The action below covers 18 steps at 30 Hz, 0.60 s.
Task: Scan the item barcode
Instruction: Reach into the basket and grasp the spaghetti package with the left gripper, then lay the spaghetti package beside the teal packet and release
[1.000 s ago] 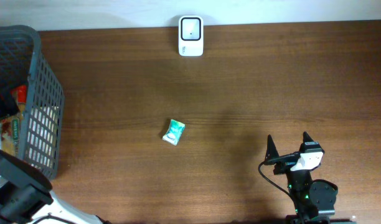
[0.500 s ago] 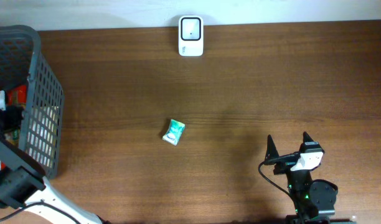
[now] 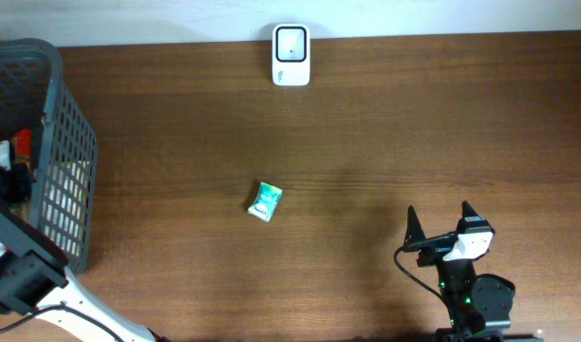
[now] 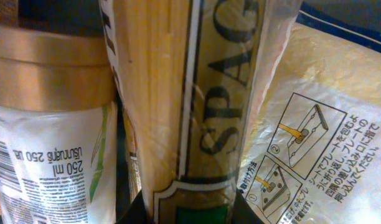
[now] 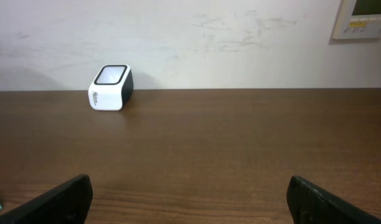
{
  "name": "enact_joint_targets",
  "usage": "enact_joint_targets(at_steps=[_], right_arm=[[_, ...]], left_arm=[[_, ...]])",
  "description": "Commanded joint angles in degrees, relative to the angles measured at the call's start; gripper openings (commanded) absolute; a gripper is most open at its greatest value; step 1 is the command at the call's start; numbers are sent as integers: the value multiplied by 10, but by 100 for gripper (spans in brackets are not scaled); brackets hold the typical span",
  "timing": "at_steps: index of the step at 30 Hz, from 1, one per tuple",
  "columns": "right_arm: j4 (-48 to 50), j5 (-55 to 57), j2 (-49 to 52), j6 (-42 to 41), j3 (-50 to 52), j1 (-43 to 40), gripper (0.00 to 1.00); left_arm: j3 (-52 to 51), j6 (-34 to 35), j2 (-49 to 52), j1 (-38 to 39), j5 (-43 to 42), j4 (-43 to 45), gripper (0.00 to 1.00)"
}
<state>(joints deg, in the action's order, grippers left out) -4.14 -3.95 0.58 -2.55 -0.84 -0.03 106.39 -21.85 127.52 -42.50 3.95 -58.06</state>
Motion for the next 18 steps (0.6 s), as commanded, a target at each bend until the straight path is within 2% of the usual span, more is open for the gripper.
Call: enact_joint_targets(at_steps=[1,6,7,10,11,12,15,18], right_arm=[[1,5,-4,4,5,-4,99],[1,5,-4,4,5,-4,99],[1,5,-4,4,5,-4,99],[1,5,-4,4,5,-4,99],[1,5,-4,4,5,-4,98],[1,5,-4,4,5,-4,99],[1,5,-4,4,5,-4,99],[1,5,-4,4,5,-4,99]], left_arm=[[6,36,-10,-2,-30,-7,0],[71,75,-120,-2,-132,-7,0],[87,80,-167,-2,-187,-7,0],[111,126,-263,3,-258,1,0],[119,126,-306,11,-324,12,0],[119,126,-345,26,-348,33,0],[119,126,-438,120,-346,56,0],[108,126,-436,280,-287,-38,0]])
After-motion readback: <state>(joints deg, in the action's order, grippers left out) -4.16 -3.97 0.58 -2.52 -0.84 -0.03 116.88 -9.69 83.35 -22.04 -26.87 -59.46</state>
